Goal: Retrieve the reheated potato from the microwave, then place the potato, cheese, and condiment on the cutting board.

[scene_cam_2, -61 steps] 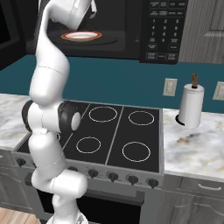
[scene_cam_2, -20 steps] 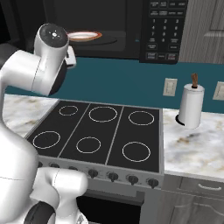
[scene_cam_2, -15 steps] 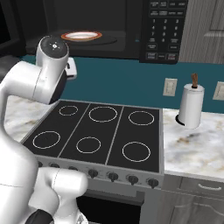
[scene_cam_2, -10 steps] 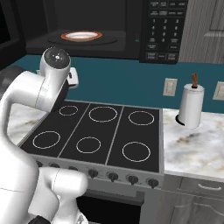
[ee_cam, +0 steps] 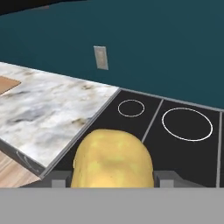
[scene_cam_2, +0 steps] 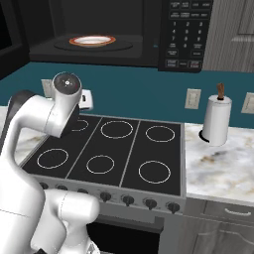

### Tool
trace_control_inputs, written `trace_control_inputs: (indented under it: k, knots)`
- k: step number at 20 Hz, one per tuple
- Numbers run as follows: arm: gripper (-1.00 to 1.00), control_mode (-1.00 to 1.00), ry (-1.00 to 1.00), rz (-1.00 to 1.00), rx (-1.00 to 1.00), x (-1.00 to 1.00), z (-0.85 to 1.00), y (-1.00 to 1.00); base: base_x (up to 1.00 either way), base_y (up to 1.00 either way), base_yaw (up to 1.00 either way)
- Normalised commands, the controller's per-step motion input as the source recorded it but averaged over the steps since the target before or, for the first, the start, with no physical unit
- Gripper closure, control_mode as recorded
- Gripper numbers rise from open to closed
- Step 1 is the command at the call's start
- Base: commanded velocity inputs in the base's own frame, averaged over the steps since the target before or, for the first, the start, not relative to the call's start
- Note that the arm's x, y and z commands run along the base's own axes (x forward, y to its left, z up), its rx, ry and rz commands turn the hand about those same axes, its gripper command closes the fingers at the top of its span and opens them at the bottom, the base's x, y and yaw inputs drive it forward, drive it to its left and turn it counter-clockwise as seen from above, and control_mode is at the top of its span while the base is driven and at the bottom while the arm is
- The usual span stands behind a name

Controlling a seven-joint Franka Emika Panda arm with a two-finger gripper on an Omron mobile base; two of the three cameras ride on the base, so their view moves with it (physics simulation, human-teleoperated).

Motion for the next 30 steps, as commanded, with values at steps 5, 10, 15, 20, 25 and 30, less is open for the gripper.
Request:
trace_control_inputs:
  k: [5, 10, 15, 20, 25, 30]
  knots:
    - [1.00, -1.00, 0.01, -0.06, 0.00, 0.26, -0.27, 0.01, 0.00, 0.00, 0.00]
    - [1.00, -1.00, 0.00, 0.00, 0.00, 0.00, 0.00, 0.00, 0.00, 0.00, 0.00]
    - [1.00, -1.00, 0.00, 0.00, 0.00, 0.00, 0.00, 0.00, 0.00, 0.00, 0.00]
    - [1.00, -1.00, 0.00, 0.00, 0.00, 0.00, 0.00, 0.00, 0.00, 0.00, 0.00]
    - [1.00, -1.00, 0.00, 0.00, 0.00, 0.00, 0.00, 0.00, 0.00, 0.00, 0.00]
    - [1.00, -1.00, 0.00, 0.00, 0.00, 0.00, 0.00, 0.00, 0.00, 0.00, 0.00]
